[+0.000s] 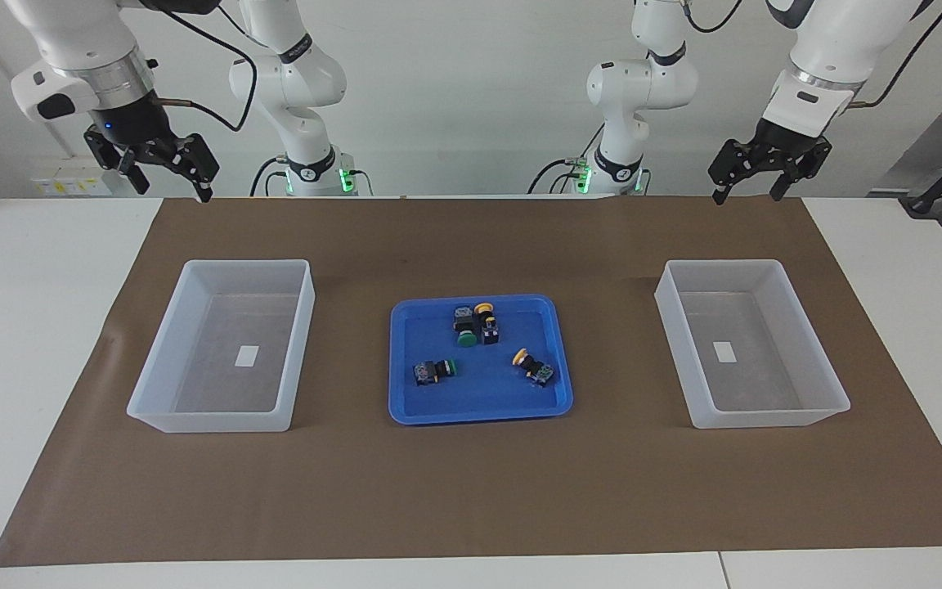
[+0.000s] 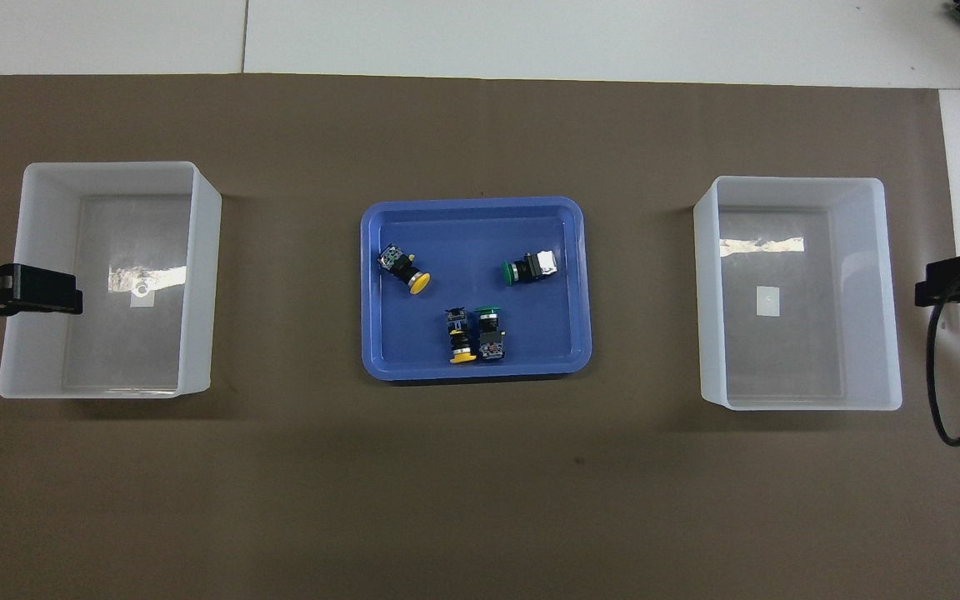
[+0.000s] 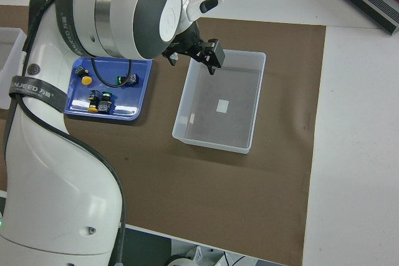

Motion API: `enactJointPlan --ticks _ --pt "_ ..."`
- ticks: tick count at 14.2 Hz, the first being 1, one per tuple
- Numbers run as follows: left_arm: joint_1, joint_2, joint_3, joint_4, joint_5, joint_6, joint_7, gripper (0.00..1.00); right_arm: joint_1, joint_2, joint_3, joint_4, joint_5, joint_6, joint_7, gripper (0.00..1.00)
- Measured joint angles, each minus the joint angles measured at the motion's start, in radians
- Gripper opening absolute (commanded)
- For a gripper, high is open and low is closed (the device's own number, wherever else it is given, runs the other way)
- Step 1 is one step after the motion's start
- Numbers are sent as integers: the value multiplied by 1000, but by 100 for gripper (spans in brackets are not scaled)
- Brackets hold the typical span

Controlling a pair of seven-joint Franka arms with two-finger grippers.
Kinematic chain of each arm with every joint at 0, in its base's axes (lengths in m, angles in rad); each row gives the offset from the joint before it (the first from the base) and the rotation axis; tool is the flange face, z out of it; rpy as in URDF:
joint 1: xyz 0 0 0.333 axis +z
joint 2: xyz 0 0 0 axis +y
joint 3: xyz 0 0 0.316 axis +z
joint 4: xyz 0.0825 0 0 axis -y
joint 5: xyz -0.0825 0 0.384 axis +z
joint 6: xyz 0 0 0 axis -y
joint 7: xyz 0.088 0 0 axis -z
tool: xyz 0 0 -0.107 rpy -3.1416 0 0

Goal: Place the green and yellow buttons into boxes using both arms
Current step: 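Raise both grippers from rest toward the blue tray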

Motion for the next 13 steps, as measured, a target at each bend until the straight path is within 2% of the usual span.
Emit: enactJointPlan --ticks 2,4,6,9,13 --pt "0 57 1 109 0 -71 0 100 1 0 0 0 0 0 0 100" --pt "0 151 1 239 0 -128 0 100 2 0 0 0 0 0 0 100" --pt "0 224 0 294 0 -131 0 100 2 0 0 0 0 0 0 100" --pt "0 270 -2 302 0 -110 0 100 2 0 0 0 0 0 0 100" --pt "0 249 -2 233 0 -46 0 100 2 1 0 -1 0 0 0 100"
